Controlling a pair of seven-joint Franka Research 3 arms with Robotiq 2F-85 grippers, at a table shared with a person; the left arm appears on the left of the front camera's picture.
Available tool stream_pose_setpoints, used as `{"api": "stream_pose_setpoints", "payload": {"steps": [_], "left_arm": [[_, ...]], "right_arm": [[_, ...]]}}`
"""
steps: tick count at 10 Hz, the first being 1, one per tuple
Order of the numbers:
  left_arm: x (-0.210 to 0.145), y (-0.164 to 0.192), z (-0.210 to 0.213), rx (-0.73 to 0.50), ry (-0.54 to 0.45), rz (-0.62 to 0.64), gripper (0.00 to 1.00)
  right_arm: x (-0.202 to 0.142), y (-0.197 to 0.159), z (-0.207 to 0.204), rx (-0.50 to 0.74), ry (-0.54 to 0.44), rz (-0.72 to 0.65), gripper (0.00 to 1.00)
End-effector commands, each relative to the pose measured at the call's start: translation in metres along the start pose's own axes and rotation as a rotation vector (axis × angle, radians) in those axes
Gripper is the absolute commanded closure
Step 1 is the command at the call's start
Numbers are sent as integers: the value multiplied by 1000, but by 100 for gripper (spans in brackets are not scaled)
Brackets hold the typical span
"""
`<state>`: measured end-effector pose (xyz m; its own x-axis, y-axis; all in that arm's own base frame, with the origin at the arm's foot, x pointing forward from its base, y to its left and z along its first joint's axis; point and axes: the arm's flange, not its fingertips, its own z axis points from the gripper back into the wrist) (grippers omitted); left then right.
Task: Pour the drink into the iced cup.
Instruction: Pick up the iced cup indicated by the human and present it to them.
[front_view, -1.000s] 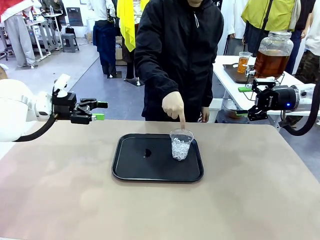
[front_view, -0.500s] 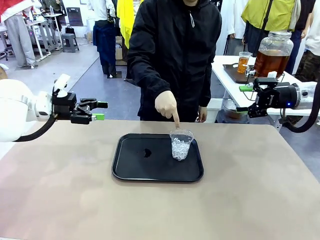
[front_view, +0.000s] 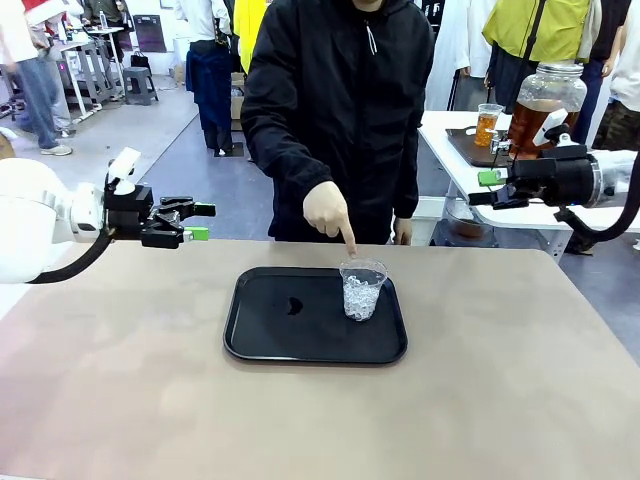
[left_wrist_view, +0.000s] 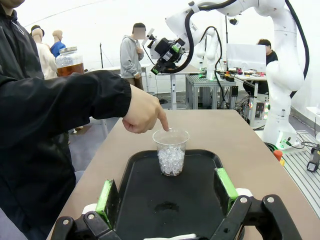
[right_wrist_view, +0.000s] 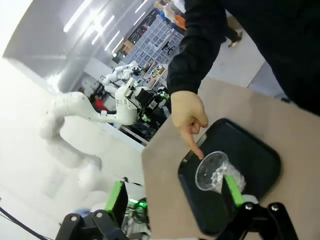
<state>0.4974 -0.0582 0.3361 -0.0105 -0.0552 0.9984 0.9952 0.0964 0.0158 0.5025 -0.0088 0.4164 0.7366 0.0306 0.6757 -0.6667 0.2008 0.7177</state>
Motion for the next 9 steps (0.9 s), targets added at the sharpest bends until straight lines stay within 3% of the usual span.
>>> {"api": "stream_pose_setpoints", "payload": {"steps": [1,2,3,7,9], "left_arm": [[2,0,-2,4,-6,-2,0],[2,0,-2,4,-6,-2,0],[2,0,-2,4,-6,-2,0],[2,0,-2,4,-6,-2,0],[2,0,-2,4,-6,-2,0]], "right_arm": [[-3,0,-7,-19,-28,94,0],[-3,2,-4,-36,-54,31,0],[0,0,-2,-3,2,53,0],[-1,-3,-1,-11,1,53,0],[-4,-22,-14,7,-15,315,0]]}}
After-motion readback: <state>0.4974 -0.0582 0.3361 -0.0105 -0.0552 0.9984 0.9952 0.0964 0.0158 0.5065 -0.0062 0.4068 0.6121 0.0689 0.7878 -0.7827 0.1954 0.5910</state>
